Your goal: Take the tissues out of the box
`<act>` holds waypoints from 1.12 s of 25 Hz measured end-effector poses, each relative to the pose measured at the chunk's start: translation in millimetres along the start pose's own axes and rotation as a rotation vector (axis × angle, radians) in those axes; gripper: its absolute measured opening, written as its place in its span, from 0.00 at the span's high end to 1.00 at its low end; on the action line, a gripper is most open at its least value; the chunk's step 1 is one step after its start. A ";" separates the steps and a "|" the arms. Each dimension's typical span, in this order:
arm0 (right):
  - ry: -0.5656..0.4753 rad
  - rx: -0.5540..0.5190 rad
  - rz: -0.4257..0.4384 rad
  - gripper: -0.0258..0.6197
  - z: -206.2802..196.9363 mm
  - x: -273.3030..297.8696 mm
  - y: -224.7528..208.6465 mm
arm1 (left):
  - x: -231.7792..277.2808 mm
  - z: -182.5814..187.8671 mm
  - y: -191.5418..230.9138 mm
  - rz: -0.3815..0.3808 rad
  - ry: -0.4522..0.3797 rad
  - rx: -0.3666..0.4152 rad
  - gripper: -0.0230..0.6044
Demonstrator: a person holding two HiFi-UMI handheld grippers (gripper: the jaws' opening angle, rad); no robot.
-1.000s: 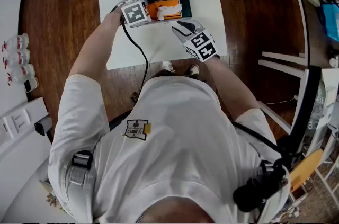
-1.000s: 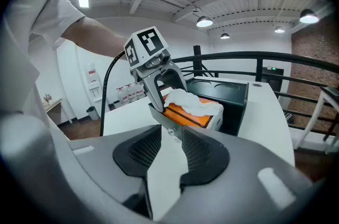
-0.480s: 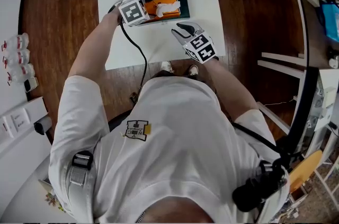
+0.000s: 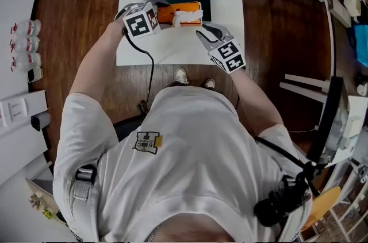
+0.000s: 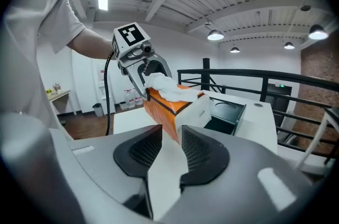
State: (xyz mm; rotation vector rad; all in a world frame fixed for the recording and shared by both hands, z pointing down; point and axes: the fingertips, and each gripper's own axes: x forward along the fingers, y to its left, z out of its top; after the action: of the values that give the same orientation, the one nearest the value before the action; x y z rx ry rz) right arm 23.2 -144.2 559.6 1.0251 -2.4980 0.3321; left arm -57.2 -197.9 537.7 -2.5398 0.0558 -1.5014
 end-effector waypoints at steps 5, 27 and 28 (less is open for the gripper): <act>0.041 -0.072 0.098 0.79 -19.3 -19.1 38.8 | -0.7 -6.0 -55.2 -0.016 0.005 -0.040 0.51; 0.239 -0.017 0.167 0.79 -105.6 -10.9 68.3 | 61.8 -40.6 -118.6 -0.157 0.003 -0.134 0.44; 0.239 -0.016 0.167 0.79 -105.4 -11.6 68.0 | 61.1 -41.3 -119.6 -0.171 -0.003 -0.147 0.41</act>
State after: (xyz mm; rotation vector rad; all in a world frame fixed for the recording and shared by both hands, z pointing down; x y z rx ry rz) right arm 12.5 -50.7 643.2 0.7255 -2.3682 0.4557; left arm -71.2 -94.4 631.7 -2.7237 -0.0542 -1.6105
